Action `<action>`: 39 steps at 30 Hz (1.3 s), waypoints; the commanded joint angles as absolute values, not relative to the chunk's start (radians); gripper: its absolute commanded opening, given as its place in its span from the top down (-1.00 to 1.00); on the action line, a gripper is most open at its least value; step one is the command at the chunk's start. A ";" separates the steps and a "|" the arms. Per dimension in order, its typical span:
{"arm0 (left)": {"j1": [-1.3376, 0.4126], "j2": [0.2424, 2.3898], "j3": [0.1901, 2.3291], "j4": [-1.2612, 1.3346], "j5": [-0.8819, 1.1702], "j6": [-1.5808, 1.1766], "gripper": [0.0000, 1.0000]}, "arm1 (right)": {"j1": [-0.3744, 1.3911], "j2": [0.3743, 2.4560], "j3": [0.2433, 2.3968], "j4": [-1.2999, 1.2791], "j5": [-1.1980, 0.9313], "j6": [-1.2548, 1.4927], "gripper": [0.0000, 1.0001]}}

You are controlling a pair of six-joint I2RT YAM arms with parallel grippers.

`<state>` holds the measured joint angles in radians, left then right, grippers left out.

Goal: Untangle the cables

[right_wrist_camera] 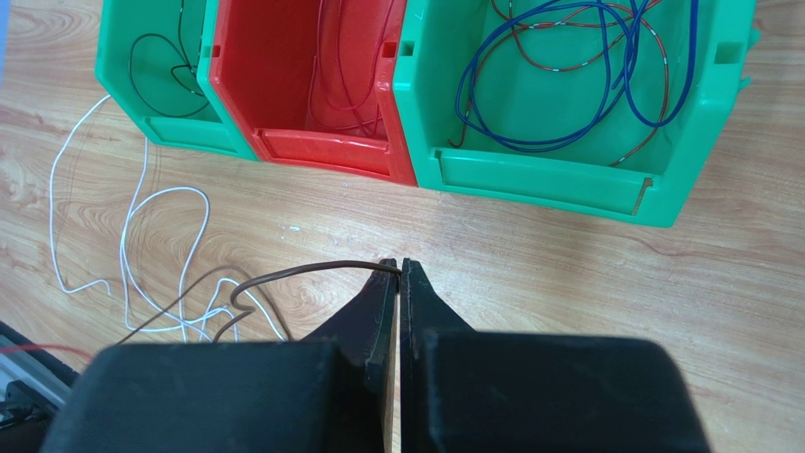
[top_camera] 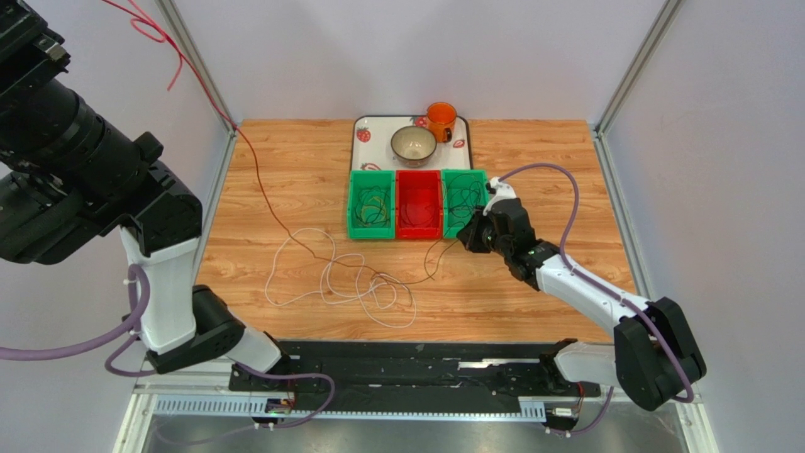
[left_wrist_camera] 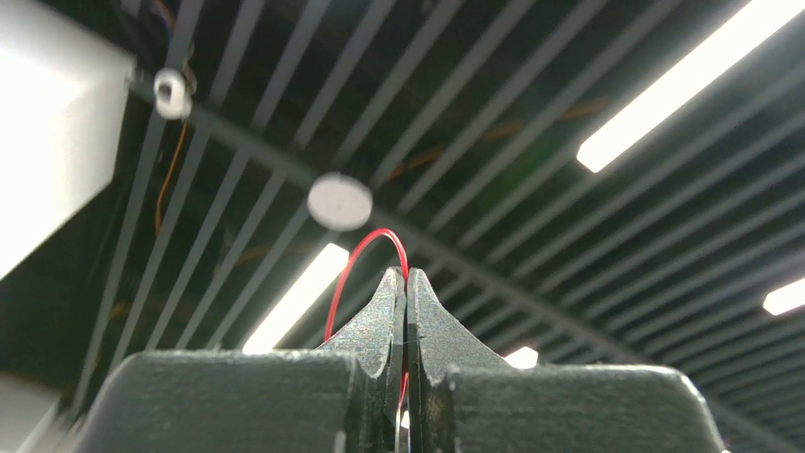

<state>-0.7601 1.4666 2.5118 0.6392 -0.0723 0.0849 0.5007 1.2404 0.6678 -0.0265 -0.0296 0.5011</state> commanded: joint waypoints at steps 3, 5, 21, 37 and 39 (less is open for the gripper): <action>-0.765 1.505 2.648 0.710 -0.025 0.008 1.00 | 0.351 1.207 0.570 0.085 -0.121 0.619 1.00; -0.765 1.471 2.597 0.722 -0.008 0.014 1.00 | 0.222 1.137 0.465 0.187 -0.199 0.767 1.00; -0.764 1.019 1.878 0.790 -0.330 0.300 1.00 | -0.406 1.004 0.698 -0.104 -0.275 0.827 1.00; -0.764 0.713 1.195 0.372 -0.827 0.239 1.00 | -0.405 1.356 1.522 -0.366 -0.422 0.762 1.00; -0.764 0.721 1.152 0.280 -0.848 0.146 1.00 | -0.332 1.362 1.577 -0.386 -0.451 0.734 1.00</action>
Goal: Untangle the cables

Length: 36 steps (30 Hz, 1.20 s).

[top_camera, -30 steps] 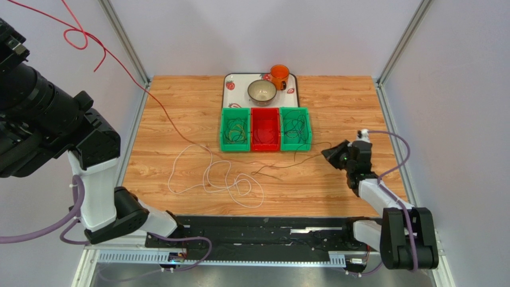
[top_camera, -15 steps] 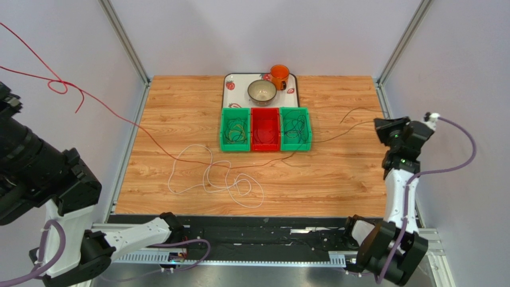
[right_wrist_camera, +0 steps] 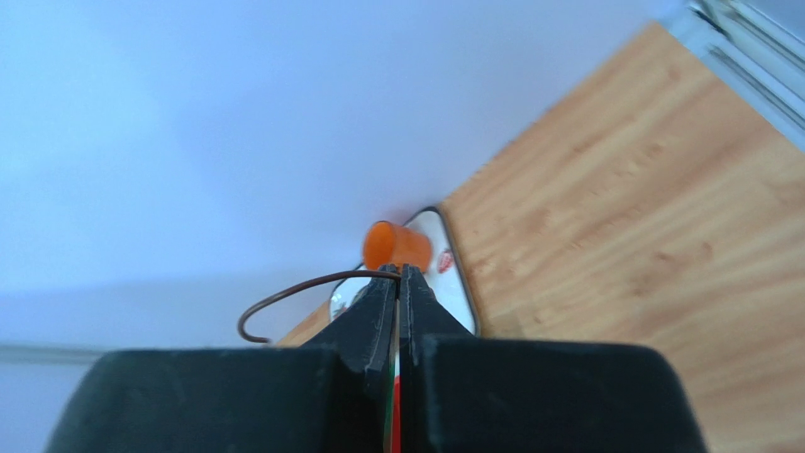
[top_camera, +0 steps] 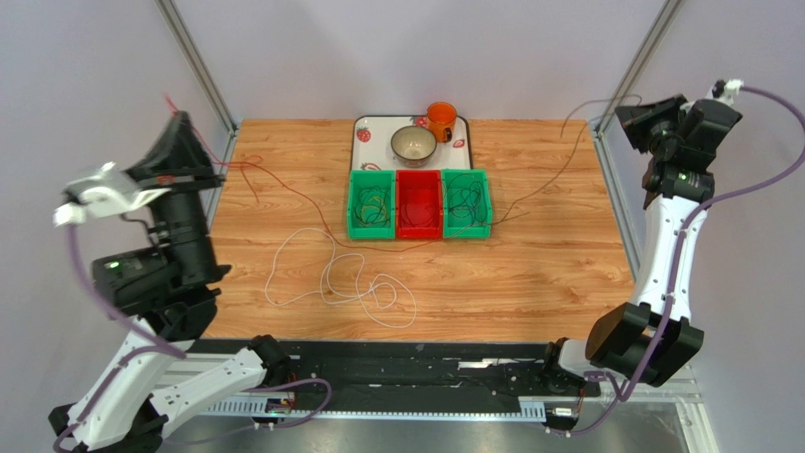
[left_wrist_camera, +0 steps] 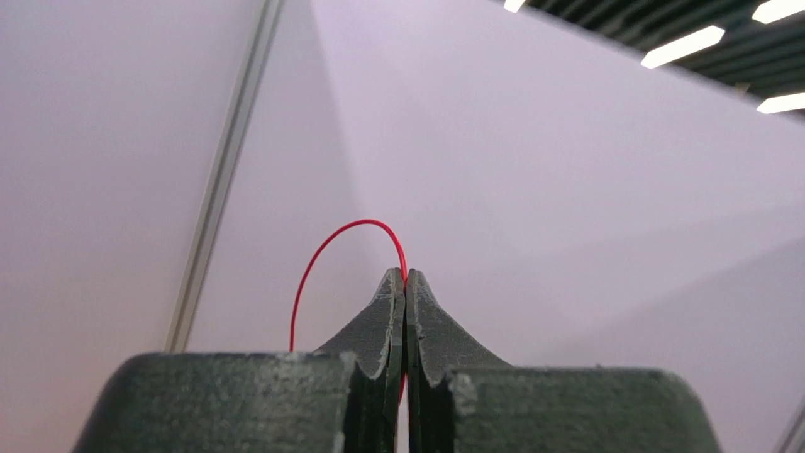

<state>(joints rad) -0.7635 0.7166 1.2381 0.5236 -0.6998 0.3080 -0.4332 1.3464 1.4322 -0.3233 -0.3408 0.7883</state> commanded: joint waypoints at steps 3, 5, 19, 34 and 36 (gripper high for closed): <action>-0.764 0.765 1.105 0.068 -0.882 0.006 1.00 | -0.212 1.380 1.734 -0.451 -0.480 0.672 1.00; -0.764 0.804 1.039 0.003 -0.911 -0.090 1.00 | -0.163 1.393 1.869 -0.477 -0.514 0.626 1.00; -0.753 0.962 0.860 -0.054 -0.615 -0.347 1.00 | -0.040 1.272 1.892 -0.298 -0.570 0.707 1.00; -0.753 1.357 1.146 0.038 -0.524 -0.189 1.00 | -0.015 0.830 1.103 -0.359 -0.460 0.614 1.00; -0.743 1.379 1.134 0.087 -0.563 -0.172 1.00 | -0.012 0.804 1.019 -0.347 -0.477 0.620 1.00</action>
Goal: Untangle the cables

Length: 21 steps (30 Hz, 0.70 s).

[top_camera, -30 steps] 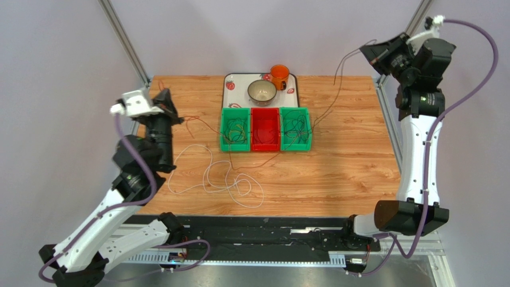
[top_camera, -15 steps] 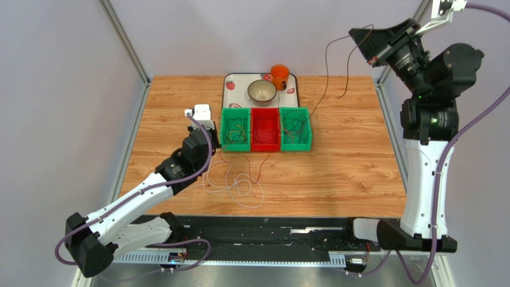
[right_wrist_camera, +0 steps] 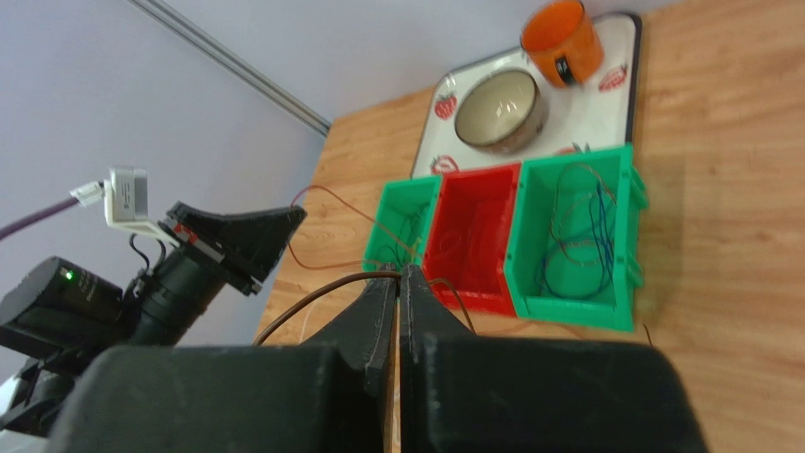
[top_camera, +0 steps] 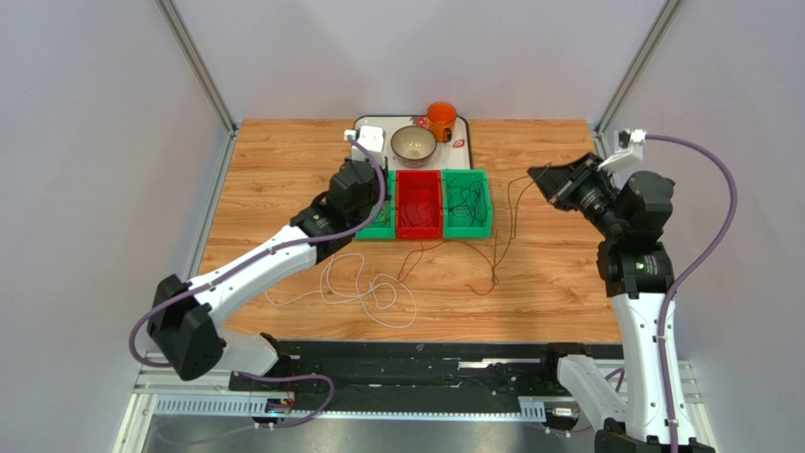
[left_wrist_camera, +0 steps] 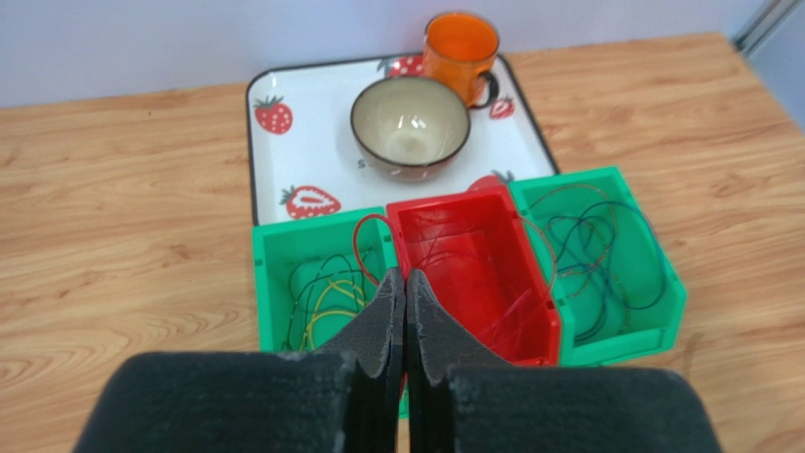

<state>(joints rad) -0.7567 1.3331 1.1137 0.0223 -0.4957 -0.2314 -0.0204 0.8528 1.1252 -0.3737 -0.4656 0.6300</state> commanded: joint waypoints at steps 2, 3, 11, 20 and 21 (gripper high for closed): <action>-0.710 1.376 1.129 0.106 -0.522 -0.184 1.00 | -0.005 0.787 0.959 -0.322 -0.495 0.626 1.00; -0.700 1.364 1.124 0.109 -0.465 -0.189 1.00 | 0.024 0.778 0.904 -0.316 -0.494 0.624 1.00; -0.675 1.272 1.247 -0.055 -0.480 -0.147 1.00 | 0.216 0.629 0.487 -0.128 -0.250 0.676 1.00; -0.647 1.345 1.341 -0.072 -0.206 -0.164 1.00 | 0.400 0.644 0.312 -0.028 0.090 0.730 1.00; -0.646 1.376 1.354 -0.071 -0.186 -0.169 1.00 | 0.400 0.638 0.304 -0.025 0.100 0.735 1.00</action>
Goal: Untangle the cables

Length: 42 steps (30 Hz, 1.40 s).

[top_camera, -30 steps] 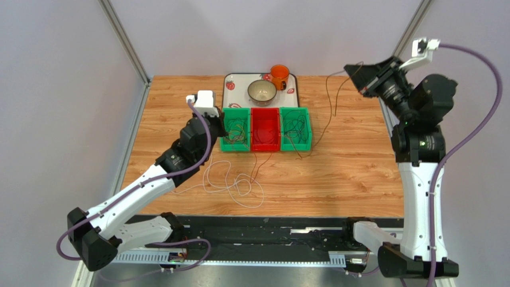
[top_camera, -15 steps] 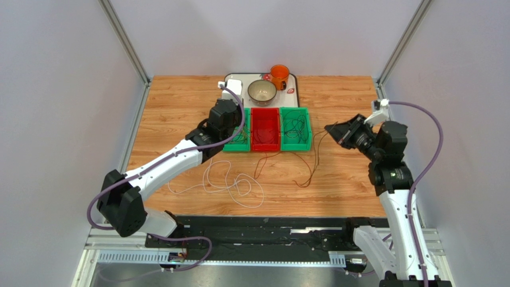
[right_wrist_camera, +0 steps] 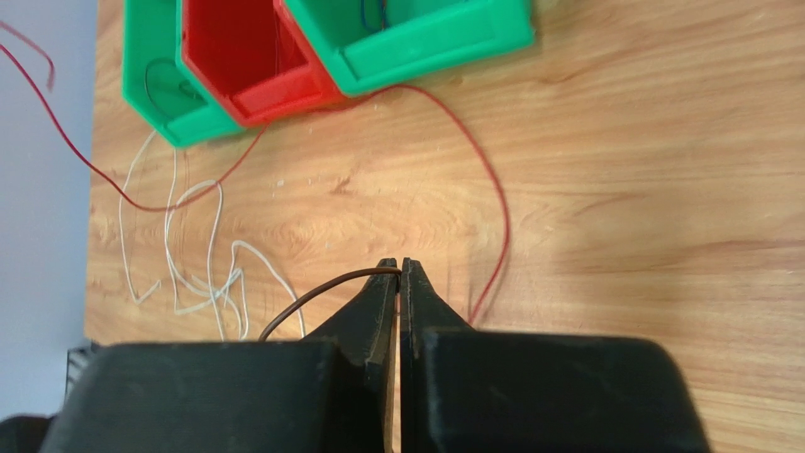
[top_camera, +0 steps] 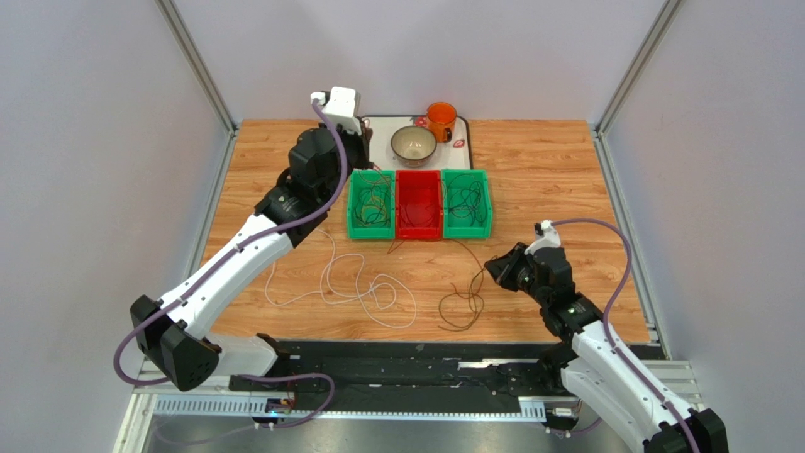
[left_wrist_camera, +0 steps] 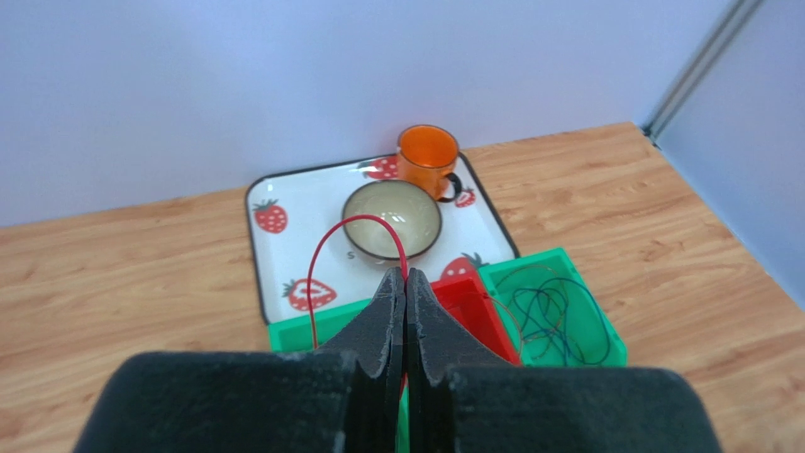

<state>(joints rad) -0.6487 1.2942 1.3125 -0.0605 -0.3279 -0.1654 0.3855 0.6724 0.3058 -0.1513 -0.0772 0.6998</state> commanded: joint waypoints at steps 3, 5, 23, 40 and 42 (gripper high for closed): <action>-0.647 1.431 1.367 -0.038 -0.146 -0.186 1.00 | 0.400 0.629 0.296 -0.017 0.095 0.732 1.00; -0.647 1.472 1.390 -0.025 -0.114 -0.190 1.00 | 0.399 0.617 0.287 -0.015 0.103 0.738 1.00; -0.647 1.738 1.489 -0.008 -0.106 -0.181 1.00 | 0.400 0.643 0.282 0.028 0.074 0.727 1.00; -0.646 1.897 1.413 0.165 -0.075 -0.255 1.00 | 0.397 0.661 0.287 0.040 0.063 0.721 1.00; -0.646 1.908 1.402 0.198 -0.086 -0.253 1.00 | 0.399 0.660 0.284 0.041 0.061 0.721 1.00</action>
<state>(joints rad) -0.6472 1.8835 1.4319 0.0723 -0.0944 -0.2333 0.3927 0.6632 0.2810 -0.0219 0.0589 0.7254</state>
